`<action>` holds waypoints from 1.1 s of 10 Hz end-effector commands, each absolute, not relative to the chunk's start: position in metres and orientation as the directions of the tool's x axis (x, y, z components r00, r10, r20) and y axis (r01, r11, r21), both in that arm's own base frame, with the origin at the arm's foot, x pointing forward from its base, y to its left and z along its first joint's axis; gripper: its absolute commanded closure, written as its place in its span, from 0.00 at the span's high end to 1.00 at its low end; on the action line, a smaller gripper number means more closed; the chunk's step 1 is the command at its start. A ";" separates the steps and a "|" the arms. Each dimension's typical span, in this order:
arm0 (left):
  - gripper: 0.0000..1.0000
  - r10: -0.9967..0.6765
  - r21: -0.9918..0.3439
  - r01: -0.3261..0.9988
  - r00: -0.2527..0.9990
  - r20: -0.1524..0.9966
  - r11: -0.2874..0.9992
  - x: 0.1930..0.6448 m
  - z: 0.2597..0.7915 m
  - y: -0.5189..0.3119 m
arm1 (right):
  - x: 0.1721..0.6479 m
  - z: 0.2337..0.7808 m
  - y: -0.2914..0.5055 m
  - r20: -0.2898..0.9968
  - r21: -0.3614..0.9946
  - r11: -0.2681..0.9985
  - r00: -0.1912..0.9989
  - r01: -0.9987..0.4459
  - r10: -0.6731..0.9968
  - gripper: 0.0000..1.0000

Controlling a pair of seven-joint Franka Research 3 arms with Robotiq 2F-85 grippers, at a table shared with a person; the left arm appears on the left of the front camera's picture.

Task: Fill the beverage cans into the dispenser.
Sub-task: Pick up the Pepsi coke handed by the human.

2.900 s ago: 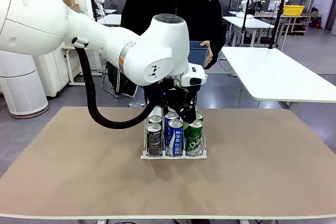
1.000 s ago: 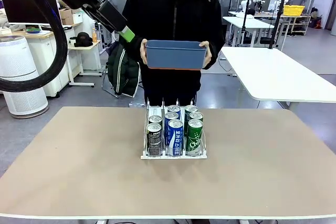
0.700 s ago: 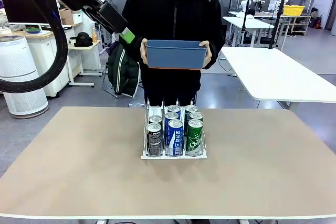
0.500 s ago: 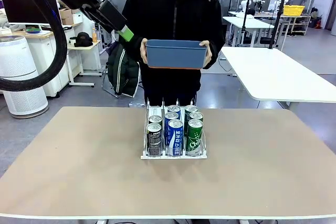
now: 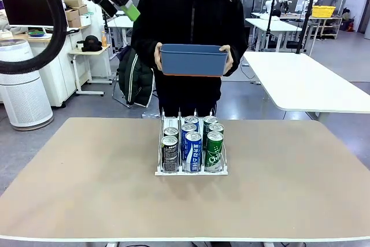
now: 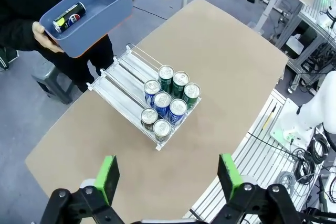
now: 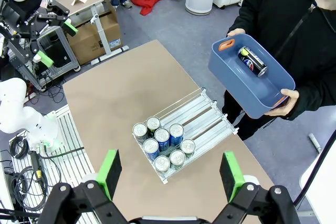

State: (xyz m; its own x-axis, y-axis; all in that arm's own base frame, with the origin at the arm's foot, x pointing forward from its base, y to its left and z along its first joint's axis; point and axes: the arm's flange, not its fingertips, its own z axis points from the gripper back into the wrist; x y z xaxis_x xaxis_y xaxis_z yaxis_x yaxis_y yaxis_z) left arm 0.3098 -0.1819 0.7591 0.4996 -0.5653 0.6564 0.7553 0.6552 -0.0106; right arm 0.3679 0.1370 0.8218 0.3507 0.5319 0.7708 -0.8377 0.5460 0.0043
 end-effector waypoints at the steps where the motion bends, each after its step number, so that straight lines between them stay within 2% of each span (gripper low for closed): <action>1: 1.00 -0.589 -0.018 0.782 0.485 0.646 0.624 0.311 0.770 -0.177 | 0.367 0.820 0.137 0.770 0.005 0.545 0.351 -0.838 0.533 1.00; 5: 1.00 -0.617 0.046 0.809 0.409 0.672 0.586 0.305 0.787 -0.185 | 0.367 0.820 0.137 0.770 0.005 0.545 0.351 -0.838 0.533 1.00; 11: 1.00 -0.605 0.068 0.805 0.384 0.697 0.590 0.303 0.791 -0.188 | 0.367 0.820 0.137 0.770 0.005 0.545 0.351 -0.838 0.533 1.00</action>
State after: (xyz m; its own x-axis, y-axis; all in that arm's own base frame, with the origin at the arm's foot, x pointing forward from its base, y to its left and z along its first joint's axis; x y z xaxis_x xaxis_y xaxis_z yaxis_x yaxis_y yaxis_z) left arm 0.3003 -0.1881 0.7928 0.4004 -0.6083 0.6854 0.7998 0.5969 0.0626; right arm 0.3679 0.1370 0.8218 0.3506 0.5319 0.7708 -0.8378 0.5460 0.0043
